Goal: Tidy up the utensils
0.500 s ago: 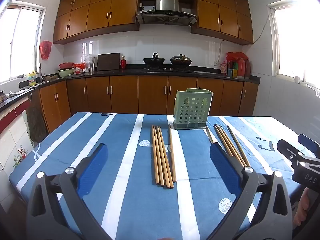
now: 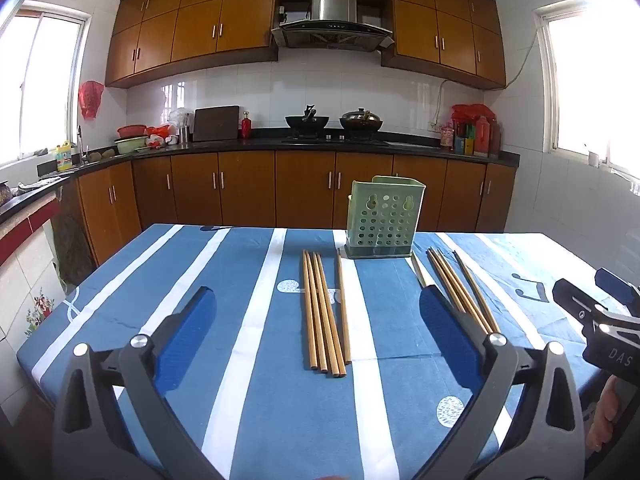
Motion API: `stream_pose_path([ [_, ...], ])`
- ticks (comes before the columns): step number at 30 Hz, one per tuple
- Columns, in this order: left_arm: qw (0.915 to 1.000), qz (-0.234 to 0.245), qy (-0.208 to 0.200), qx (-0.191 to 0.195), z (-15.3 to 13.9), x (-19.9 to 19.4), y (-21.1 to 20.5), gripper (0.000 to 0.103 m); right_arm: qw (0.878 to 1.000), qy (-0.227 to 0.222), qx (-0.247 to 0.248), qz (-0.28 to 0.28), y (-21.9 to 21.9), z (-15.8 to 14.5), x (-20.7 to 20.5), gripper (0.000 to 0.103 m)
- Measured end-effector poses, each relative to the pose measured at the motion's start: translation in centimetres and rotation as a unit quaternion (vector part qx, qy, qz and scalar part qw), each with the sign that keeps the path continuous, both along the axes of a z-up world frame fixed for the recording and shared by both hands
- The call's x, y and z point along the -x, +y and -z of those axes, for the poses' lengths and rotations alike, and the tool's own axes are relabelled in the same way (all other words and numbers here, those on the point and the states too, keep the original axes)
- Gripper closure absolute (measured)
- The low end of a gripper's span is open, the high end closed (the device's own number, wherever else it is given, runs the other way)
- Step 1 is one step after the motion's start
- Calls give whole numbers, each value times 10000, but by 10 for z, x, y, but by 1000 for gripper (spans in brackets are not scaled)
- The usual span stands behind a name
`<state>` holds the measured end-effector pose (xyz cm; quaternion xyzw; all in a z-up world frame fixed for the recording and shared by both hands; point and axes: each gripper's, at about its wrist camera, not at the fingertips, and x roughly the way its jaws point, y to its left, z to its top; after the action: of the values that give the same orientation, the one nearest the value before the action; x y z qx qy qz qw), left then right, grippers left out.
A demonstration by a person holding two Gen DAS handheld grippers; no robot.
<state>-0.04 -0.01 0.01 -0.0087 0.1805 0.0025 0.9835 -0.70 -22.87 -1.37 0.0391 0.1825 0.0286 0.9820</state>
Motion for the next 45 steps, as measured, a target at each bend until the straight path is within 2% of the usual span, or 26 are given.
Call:
stream_pose_path([
  [27,10000,23,3,-1,1,0,2,4,10000,5,-5,1,-1,0,0,2],
  [34,10000,1,7,9,3,-11,-5,4,10000,8,-8,1,-1,0,-1,2],
  [45,10000,16,27,8,2,1,-24,4,10000,13,0,-1,-1,0,-1,2],
])
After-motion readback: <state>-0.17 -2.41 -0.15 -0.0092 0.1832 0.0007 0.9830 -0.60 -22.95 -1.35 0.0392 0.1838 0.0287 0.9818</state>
